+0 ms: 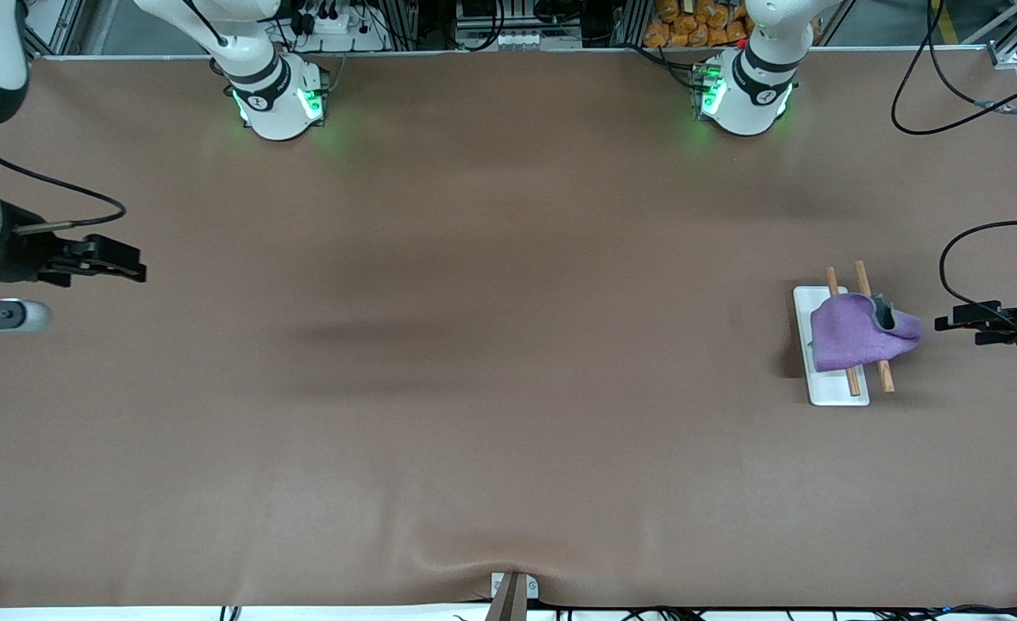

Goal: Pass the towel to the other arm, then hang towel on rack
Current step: 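Lower the towel over the dowels and open the left gripper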

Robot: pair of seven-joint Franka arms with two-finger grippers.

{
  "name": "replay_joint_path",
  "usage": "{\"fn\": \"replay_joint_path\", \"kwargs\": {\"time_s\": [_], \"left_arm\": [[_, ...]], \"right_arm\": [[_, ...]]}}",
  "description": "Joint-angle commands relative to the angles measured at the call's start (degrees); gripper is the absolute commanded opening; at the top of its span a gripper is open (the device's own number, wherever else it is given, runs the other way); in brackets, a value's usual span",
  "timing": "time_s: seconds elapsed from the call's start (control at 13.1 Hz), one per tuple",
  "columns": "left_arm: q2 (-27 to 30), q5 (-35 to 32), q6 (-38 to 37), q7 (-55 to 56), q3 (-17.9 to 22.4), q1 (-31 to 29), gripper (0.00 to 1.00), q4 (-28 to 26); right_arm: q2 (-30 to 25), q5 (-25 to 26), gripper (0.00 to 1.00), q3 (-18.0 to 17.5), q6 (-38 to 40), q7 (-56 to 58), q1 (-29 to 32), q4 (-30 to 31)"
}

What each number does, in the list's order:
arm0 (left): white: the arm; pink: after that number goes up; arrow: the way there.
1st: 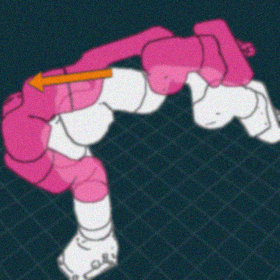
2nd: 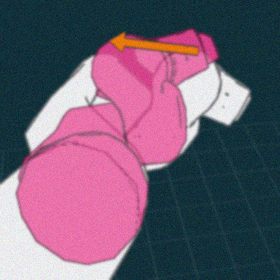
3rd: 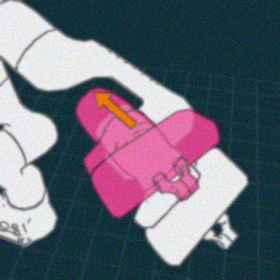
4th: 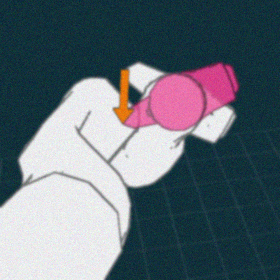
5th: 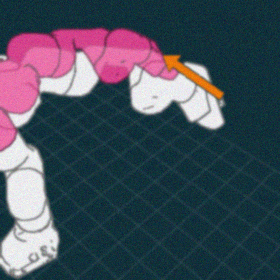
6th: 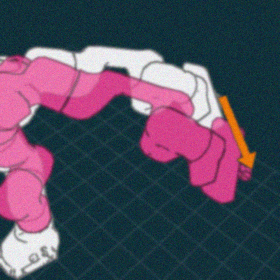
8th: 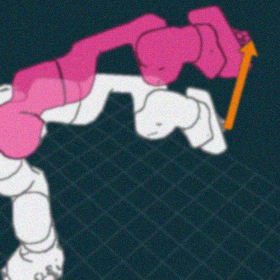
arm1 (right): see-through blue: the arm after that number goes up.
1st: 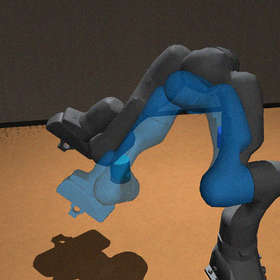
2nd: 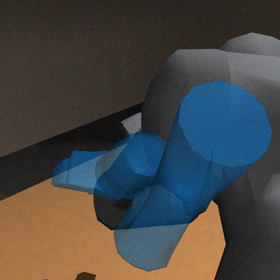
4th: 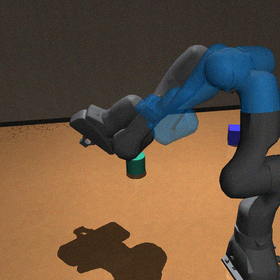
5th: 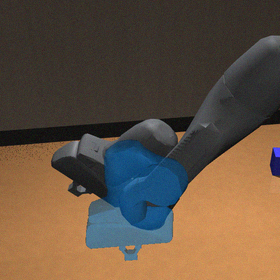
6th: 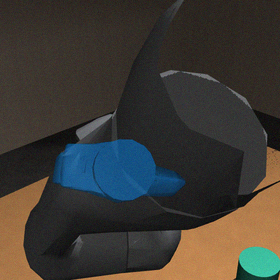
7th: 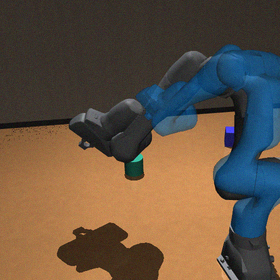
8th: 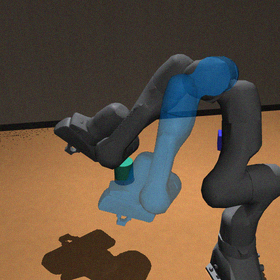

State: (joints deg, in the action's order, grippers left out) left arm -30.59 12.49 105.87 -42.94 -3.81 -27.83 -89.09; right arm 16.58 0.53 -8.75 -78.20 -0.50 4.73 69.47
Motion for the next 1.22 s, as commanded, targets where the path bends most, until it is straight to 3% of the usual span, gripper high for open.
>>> {"fn": "replay_joint_path", "kwargs": {"time_s": [0.0,0.31,0.84,1.15], "left_arm": [[-0.3,0.7,-0.7,-2.0,-0.9,-0.5,1.0,3.1],[3.9,0.6,-8.4,5.1,-3.5,1.1,1.0,5.8],[10.3,-0.2,-15.2,33.8,-14.6,1.1,1.0,5.7],[12.9,-9.6,-15.7,47.0,-23.1,1.2,1.0,5.6]], "right_arm": [[-8.0,0.2,1.0,-1.1,-5.8,3.9,3.4,11.8],[-14.9,0.0,1.0,-1.1,-12.7,4.1,3.6,22.8],[-16.1,-2.1,1.0,-1.0,-14.2,8.4,7.3,25.1],[-21.2,-2.4,1.0,-1.3,-17.5,8.0,6.9,31.8]]}}
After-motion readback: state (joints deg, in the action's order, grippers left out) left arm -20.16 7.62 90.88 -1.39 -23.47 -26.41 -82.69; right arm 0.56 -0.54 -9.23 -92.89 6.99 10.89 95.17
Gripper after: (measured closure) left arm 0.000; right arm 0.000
